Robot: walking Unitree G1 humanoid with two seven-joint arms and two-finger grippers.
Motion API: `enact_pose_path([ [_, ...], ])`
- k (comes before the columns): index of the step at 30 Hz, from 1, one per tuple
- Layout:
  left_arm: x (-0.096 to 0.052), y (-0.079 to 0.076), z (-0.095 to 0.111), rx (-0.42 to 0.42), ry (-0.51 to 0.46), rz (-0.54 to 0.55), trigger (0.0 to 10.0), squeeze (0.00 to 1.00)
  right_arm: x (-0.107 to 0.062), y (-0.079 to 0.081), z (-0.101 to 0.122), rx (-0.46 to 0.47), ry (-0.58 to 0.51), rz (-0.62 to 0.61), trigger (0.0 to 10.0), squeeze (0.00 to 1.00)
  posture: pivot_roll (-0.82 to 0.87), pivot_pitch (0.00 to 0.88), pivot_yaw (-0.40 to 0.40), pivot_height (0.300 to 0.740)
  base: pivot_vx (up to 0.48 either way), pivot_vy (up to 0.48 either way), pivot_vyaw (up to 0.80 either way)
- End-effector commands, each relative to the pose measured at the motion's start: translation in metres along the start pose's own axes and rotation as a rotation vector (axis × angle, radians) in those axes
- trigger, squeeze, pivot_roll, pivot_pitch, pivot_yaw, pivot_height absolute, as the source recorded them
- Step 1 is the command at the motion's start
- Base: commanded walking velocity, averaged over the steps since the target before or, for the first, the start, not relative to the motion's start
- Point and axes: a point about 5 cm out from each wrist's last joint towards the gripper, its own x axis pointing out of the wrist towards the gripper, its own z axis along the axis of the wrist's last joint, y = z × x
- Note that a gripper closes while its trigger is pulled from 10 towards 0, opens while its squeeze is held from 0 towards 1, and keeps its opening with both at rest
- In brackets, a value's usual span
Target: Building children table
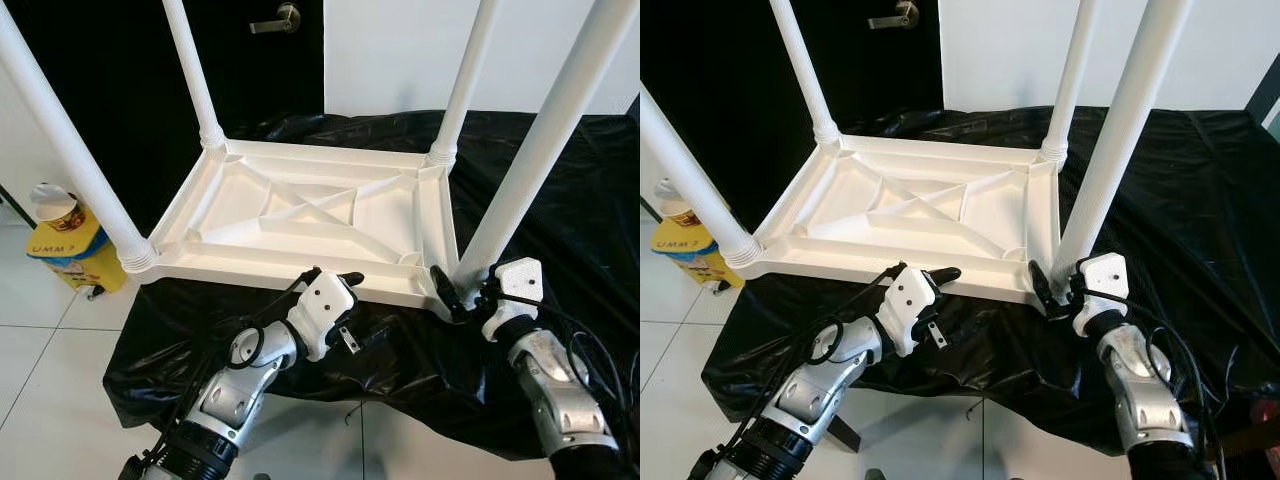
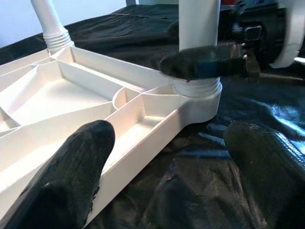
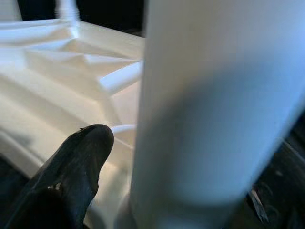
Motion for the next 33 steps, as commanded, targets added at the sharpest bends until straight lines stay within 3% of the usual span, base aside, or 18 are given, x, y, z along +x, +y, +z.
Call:
enact_pose_path([
  [1, -0.001, 0.0, 0.0, 0.014, 0.002, -0.006, 10.0, 0.0, 0.002, 0.003, -0.003, 0.0, 0.018, 0.044, 10.0, 0.0, 0.02, 0.012, 0.02, 0.74, 0.0, 0.0, 0.0],
  [8, -0.001, -0.001, 0.0, 0.013, 0.001, -0.01, 10.0, 0.0, 0.011, 0.009, -0.008, -0.016, 0.039, 0.125, 10.0, 0.0, 0.03, 0.009, 0.018, 0.74, 0.0, 0.0, 0.0],
  [9, -0.001, -0.001, 0.0, 0.014, 0.001, -0.008, 10.0, 0.0, 0.012, 0.011, -0.009, -0.01, 0.044, 0.137, 0.7, 0.0, 0.03, 0.008, 0.016, 0.74, 0.0, 0.0, 0.0],
  [10, -0.002, 0.0, 0.001, 0.015, 0.002, -0.006, 10.0, 0.0, 0.013, 0.013, -0.011, -0.002, 0.051, 0.148, 0.0, 0.0, 0.04, 0.011, 0.014, 0.74, 0.0, 0.0, 0.0],
  [20, -0.004, -0.001, 0.0, 0.013, 0.006, -0.001, 10.0, 0.0, 0.009, 0.009, -0.02, 0.007, 0.091, 0.121, 0.0, 0.0, 0.04, 0.015, 0.014, 0.74, 0.0, 0.0, 0.0],
  [21, -0.004, -0.001, 0.0, 0.014, 0.006, 0.003, 10.0, 0.0, 0.007, 0.006, -0.022, 0.015, 0.102, 0.077, 10.0, 0.0, 0.04, 0.015, 0.013, 0.74, 0.0, 0.0, 0.0],
  [27, -0.004, 0.001, 0.0, 0.017, 0.007, 0.009, 10.0, 0.0, 0.005, 0.005, -0.028, 0.041, 0.135, -0.032, 10.0, 0.0, 0.04, 0.011, 0.012, 0.74, 0.0, 0.0, 0.0],
  [29, -0.004, 0.001, 0.0, 0.017, 0.007, 0.011, 10.0, 0.0, 0.006, 0.006, -0.03, 0.043, 0.153, -0.084, 10.0, 0.0, 0.04, 0.015, 0.013, 0.74, 0.0, 0.0, 0.0],
  [30, -0.004, 0.001, 0.0, 0.017, 0.006, 0.014, 10.0, 0.0, 0.008, 0.012, -0.032, 0.066, 0.169, -0.169, 10.0, 0.0, 0.04, 0.019, 0.013, 0.74, 0.0, 0.0, 0.0],
  [33, -0.003, 0.002, 0.0, 0.016, 0.005, 0.016, 10.0, 0.0, 0.009, 0.015, -0.032, 0.081, 0.179, -0.227, 10.0, 0.0, 0.03, 0.019, 0.013, 0.74, 0.0, 0.0, 0.0],
])
